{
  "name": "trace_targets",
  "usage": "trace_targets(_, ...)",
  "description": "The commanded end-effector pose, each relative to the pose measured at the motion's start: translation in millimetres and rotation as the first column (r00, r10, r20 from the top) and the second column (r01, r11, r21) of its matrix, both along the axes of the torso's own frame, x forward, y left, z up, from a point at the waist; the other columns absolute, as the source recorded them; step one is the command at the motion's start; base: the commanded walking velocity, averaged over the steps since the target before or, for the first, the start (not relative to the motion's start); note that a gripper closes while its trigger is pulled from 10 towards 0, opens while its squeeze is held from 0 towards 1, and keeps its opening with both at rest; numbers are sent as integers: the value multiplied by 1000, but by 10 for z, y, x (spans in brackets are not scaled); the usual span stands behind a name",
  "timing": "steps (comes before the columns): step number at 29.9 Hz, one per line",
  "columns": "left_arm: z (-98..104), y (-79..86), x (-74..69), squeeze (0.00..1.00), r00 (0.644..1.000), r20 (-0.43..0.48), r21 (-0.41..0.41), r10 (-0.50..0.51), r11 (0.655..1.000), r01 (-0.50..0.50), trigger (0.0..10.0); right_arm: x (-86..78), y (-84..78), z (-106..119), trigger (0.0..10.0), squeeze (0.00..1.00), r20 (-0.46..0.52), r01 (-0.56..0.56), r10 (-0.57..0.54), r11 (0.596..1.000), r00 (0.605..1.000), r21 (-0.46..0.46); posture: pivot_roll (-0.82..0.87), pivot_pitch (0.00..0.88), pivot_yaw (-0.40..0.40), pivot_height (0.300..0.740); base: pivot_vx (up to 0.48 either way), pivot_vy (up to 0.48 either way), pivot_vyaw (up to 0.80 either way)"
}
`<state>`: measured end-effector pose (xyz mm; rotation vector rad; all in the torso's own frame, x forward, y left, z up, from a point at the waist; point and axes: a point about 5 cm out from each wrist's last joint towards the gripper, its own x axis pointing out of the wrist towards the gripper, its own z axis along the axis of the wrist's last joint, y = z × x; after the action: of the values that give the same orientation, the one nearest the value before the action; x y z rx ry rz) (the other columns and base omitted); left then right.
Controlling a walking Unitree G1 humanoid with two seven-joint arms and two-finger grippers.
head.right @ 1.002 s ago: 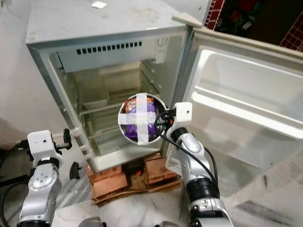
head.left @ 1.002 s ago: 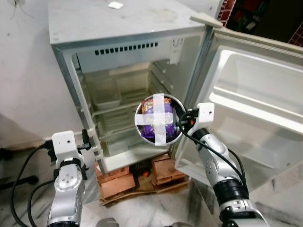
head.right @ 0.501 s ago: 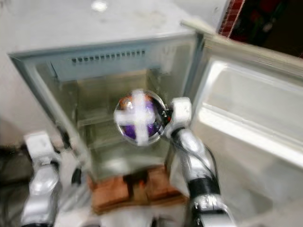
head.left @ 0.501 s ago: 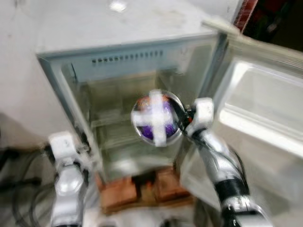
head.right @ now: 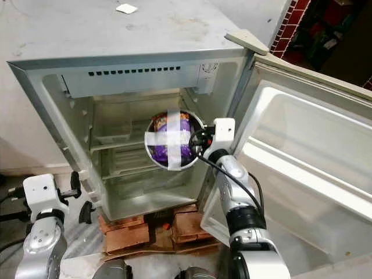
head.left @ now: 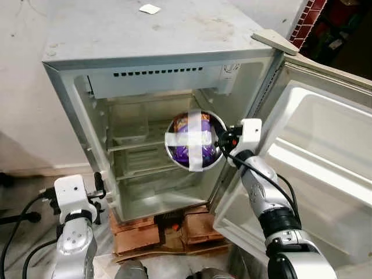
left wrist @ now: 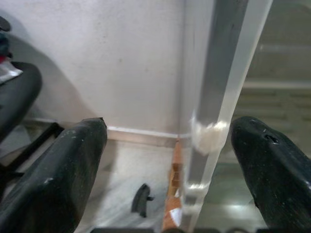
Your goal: Restocking fridge
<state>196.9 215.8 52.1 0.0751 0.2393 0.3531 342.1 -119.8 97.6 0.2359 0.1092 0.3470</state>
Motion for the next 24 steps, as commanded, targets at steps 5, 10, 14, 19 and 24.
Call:
trace_targets(5, 32, -6, -195, 0, 999, -37, 20, -21, 1000, 22, 10000, 88, 170, 61, 10000, 0, 0, -46, 46, 999, 999, 26, 226, 88, -114, 740, 0, 0, 358)
trace_targets(10, 41, 47, -275, 0, 998, -55, 22, -2, 1000, 4, 10000, 99, 256, 37, 10000, 0, -14, -50, 50, 998, 999, 36, 266, 92, -118, 740, 0, 0, 770)
trace_targets(14, 44, 33, -301, 0, 997, -73, 13, -27, 1000, 28, 10000, 104, 297, 31, 10000, 0, -20, -34, 34, 999, 999, 40, 264, 97, -119, 740, 0, 0, 470)
trace_targets(19, 60, 0, -322, 0, 995, -84, 8, -47, 999, 48, 10000, 135, 191, 34, 10000, 0, -21, 74, -73, 994, 997, 76, 266, 113, -116, 740, 0, 0, 0)
trace_targets(24, 68, -37, -320, 0, 994, -86, -2, -67, 998, 67, 10000, 174, 36, 27, 10000, 0, -44, 193, -189, 978, 981, 85, 255, 123, -117, 740, 0, 0, 0)
